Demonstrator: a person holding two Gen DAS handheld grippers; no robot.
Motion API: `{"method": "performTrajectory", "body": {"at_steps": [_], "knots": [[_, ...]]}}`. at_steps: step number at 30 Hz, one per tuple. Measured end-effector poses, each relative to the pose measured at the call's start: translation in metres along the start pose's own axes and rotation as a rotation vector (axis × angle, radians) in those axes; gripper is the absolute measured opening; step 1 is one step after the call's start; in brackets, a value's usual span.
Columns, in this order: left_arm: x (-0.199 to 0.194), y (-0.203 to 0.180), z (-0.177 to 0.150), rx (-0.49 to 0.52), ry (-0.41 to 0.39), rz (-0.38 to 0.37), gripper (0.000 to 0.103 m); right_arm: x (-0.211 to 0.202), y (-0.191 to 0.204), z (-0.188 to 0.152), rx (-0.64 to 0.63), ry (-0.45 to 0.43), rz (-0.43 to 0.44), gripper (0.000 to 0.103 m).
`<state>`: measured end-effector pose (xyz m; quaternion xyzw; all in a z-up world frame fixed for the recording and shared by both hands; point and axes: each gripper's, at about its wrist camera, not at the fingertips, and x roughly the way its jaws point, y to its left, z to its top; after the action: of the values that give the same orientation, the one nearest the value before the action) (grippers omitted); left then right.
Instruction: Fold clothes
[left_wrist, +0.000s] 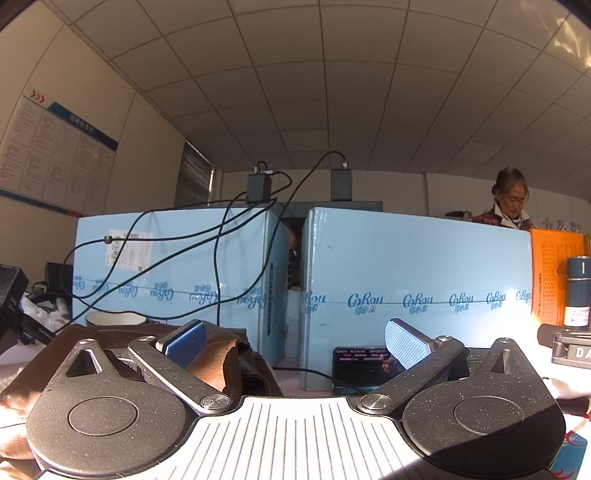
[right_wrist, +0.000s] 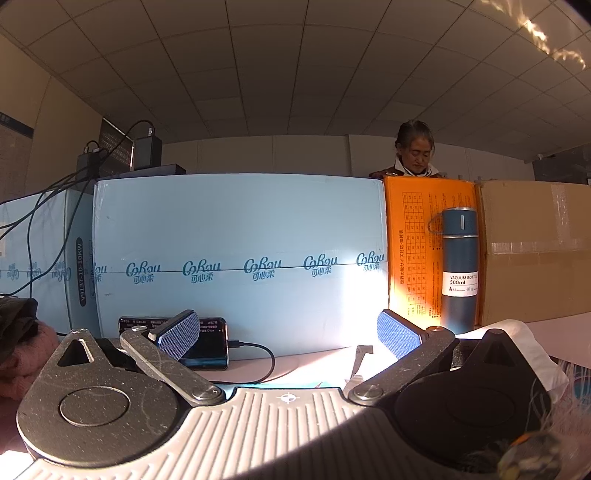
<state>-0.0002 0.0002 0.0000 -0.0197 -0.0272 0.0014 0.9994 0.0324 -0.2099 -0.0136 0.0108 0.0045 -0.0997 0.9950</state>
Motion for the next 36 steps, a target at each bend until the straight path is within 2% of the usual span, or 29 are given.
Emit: {"method": "performTrajectory", "body": {"at_steps": [5, 7, 31, 36], "knots": [[-0.004, 0.003, 0.000, -0.007, -0.027, 0.005, 0.103, -0.001, 0.006, -0.002, 0.001, -0.010, -0.003, 0.103], [-0.006, -0.001, -0.001, 0.022, -0.022, -0.001, 0.103, -0.003, 0.002, -0.002, 0.027, -0.018, 0.002, 0.103], [0.005, -0.001, -0.001, -0.005, 0.021, -0.040, 0.103, -0.002, -0.002, -0.002, 0.001, -0.002, 0.007, 0.103], [0.002, -0.002, -0.001, 0.003, 0.005, -0.051, 0.103, -0.004, -0.001, -0.002, -0.006, -0.009, 0.005, 0.103]]}}
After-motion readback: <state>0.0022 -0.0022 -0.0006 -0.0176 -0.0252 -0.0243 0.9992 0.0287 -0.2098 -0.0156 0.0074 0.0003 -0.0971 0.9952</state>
